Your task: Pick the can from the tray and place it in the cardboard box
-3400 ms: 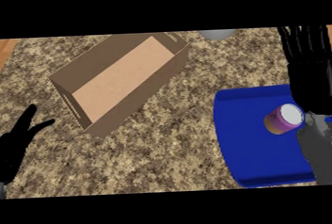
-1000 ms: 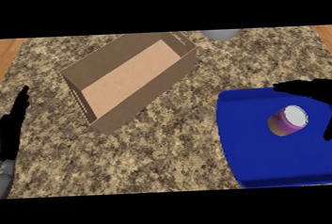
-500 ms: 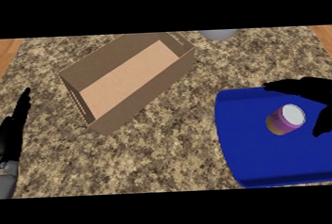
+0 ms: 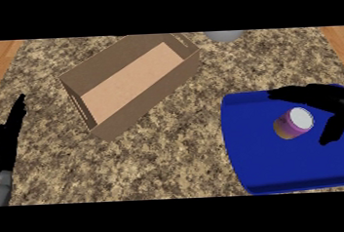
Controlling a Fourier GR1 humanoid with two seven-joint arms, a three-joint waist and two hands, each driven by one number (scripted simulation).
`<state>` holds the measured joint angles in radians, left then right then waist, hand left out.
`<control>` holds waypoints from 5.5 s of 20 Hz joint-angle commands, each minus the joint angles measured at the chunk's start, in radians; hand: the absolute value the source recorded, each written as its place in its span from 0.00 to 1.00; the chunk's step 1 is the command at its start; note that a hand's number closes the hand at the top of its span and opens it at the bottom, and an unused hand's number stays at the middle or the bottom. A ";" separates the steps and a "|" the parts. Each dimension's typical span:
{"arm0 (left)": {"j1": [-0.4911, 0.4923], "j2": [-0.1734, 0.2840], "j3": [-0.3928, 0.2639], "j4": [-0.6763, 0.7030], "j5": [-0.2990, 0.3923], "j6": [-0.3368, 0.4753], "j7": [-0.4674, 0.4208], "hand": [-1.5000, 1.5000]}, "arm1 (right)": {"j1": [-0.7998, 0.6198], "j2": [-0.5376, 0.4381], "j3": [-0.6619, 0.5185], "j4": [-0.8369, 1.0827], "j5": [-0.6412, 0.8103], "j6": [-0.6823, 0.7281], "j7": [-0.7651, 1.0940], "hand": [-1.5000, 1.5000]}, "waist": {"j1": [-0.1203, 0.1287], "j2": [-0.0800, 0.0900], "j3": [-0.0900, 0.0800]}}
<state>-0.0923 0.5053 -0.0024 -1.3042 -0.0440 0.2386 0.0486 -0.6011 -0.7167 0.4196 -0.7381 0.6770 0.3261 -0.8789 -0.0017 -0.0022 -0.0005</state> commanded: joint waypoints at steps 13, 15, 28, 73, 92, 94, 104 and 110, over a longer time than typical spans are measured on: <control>0.016 -0.054 0.049 -0.024 -0.057 -0.049 0.005 0.50 | 0.138 0.070 -0.021 -0.130 0.139 0.034 0.162 0.00 | 0.005 0.002 0.000; -0.037 -0.054 0.051 -0.017 -0.083 -0.042 0.052 0.50 | 0.101 0.094 -0.060 -0.068 0.158 -0.039 0.132 1.00 | 0.007 0.004 0.001; 0.023 -0.060 0.068 -0.031 -0.079 -0.060 0.007 0.50 | 0.077 0.382 -0.218 -0.111 0.171 -0.266 0.730 1.00 | -0.005 -0.010 -0.002; -0.102 -0.108 0.051 -0.030 -0.144 -0.131 0.038 0.50 | -0.753 0.717 -0.226 0.209 -0.099 -0.700 1.275 1.00 | 0.110 0.032 -0.001; -0.139 -0.149 0.025 0.001 -0.173 -0.115 0.021 0.50 | -0.758 0.717 -0.266 0.447 -0.297 -0.841 1.124 0.00 | 0.161 0.045 -0.001; -0.166 -0.136 0.042 0.029 -0.165 -0.123 0.017 0.50 | -0.801 0.717 -0.282 0.429 -0.310 -0.886 1.104 0.00 | 0.159 0.051 -0.001; -0.086 -0.145 0.053 -0.031 -0.161 -0.106 0.036 0.50 | -0.753 0.717 -0.462 0.370 -0.476 -1.024 0.846 0.00 | 0.094 0.028 0.002; -0.096 -0.118 0.100 0.025 -0.169 -0.096 0.038 0.50 | -0.707 0.661 -0.549 0.385 -0.545 -0.937 0.727 0.00 | 0.043 0.019 0.001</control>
<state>-0.1921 0.3793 0.0787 -1.2996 -0.2087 0.1372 0.0774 -1.3249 -0.0253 -0.0741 -0.3562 0.1773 -0.6451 -0.0912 0.0662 0.0225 0.0003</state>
